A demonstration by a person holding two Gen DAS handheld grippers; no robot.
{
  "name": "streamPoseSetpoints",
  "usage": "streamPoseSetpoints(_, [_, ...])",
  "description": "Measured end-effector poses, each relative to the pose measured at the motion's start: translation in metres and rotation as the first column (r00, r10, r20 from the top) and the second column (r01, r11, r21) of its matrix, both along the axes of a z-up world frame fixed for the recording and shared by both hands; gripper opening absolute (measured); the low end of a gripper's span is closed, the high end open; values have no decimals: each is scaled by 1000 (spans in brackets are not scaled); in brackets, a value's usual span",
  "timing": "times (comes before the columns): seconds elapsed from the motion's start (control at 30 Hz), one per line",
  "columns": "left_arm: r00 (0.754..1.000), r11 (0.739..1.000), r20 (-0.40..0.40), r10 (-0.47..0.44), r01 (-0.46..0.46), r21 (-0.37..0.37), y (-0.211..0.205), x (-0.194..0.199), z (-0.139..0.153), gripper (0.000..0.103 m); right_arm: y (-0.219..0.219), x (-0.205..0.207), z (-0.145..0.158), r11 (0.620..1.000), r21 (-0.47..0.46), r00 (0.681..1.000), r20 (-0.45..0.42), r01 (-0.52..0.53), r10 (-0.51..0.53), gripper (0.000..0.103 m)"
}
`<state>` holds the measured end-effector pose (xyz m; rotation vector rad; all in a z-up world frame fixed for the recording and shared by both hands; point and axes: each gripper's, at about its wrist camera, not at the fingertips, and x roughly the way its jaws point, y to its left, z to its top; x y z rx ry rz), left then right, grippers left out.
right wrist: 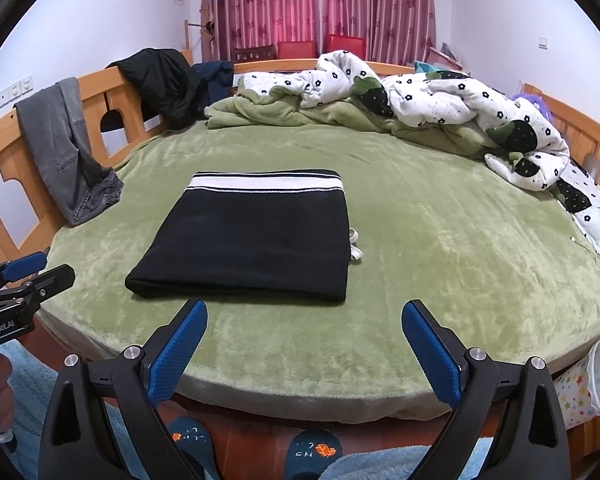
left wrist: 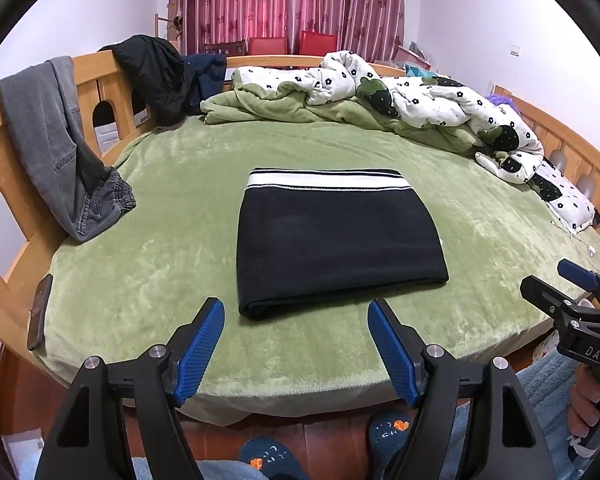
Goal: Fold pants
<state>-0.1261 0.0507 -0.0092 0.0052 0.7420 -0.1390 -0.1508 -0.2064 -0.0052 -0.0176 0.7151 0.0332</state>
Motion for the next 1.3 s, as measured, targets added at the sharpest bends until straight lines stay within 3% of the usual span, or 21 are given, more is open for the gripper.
streamPoseSetpoints(1.3, [1000,1000,-1,4,-4,8,-6,-5,-2,73,-5,-1,2,1000,23,1000,1,17,-17,97])
